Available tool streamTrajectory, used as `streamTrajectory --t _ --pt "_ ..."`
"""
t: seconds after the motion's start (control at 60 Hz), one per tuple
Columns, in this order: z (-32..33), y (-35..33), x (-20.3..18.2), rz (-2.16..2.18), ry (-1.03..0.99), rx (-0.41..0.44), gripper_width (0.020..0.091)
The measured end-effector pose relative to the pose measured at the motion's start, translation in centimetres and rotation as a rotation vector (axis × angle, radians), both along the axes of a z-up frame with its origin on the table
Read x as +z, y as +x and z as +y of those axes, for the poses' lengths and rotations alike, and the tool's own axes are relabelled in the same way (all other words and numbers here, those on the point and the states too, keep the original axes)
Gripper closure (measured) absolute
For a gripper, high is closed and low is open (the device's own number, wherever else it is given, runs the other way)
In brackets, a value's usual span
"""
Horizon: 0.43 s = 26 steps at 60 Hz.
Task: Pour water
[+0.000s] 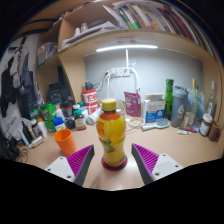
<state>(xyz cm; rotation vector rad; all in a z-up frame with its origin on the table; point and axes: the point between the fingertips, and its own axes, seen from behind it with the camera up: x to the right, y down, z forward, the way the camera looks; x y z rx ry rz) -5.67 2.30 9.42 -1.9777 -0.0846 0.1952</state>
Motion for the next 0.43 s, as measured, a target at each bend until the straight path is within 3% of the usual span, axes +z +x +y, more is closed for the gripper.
streamTrajectory --t 0.433 --pt "-19.8 -2.2 10.4 -0.055 -0.049 -0.031 0.0272"
